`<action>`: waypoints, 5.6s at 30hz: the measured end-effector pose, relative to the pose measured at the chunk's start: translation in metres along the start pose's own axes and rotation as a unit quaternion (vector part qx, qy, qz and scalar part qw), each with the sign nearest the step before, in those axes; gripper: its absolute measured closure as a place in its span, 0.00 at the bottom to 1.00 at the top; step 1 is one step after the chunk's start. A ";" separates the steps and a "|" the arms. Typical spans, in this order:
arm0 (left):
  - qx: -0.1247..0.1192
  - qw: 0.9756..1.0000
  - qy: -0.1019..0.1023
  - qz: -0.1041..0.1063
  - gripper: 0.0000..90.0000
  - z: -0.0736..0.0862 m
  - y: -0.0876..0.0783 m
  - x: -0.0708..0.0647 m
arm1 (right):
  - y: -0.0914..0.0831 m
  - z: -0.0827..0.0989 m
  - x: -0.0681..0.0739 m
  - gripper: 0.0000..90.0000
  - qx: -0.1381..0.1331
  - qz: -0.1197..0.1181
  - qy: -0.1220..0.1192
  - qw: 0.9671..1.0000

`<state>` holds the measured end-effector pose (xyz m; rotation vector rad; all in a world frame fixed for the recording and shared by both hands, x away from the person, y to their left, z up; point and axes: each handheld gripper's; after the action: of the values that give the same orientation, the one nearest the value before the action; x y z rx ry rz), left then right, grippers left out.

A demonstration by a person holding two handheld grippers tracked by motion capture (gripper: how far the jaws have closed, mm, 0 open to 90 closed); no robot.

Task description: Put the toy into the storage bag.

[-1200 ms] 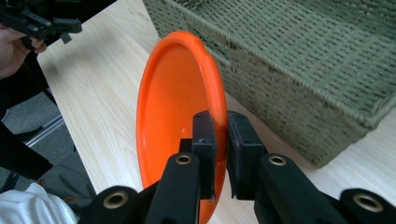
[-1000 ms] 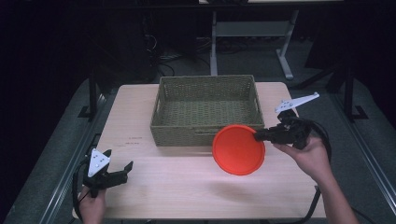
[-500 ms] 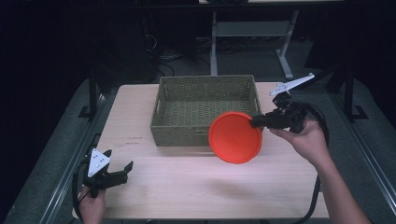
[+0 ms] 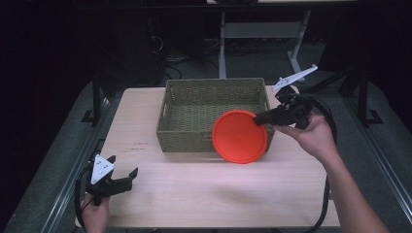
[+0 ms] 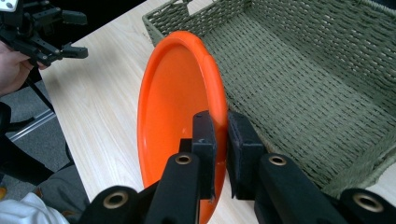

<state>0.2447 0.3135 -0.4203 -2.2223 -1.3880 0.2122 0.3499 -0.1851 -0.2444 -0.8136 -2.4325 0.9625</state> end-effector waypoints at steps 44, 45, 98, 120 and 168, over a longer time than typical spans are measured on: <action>-0.001 1.000 -0.003 0.001 0.14 0.000 -0.001 0.003 | 0.016 -0.066 -0.030 0.91 0.008 0.031 0.026 0.999; -0.001 1.000 -0.003 0.001 0.14 0.000 -0.001 0.002 | 0.017 -0.067 -0.031 0.92 0.008 0.032 0.027 0.999; -0.001 1.000 0.000 0.004 0.14 0.000 0.001 0.002 | 0.091 -0.081 -0.087 0.91 0.033 0.091 0.101 0.990; 0.001 1.000 0.003 0.003 0.14 -0.001 0.001 0.001 | 0.121 -0.066 -0.095 0.91 0.050 0.087 0.116 0.988; 0.000 1.000 0.003 0.003 0.14 -0.001 0.000 0.001 | 0.151 -0.032 -0.110 0.78 0.111 0.085 0.146 0.979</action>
<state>0.2459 0.3137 -0.4193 -2.2249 -1.3783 0.2074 0.5055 -0.1506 -0.3470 -1.0134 -1.9913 1.0699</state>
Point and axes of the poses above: each handheld gripper's, and its own axes: y roughly forward along the jaws, z roughly out of its underside, x roughly to its left, and after that the axes turned 3 degrees about z, right-handed
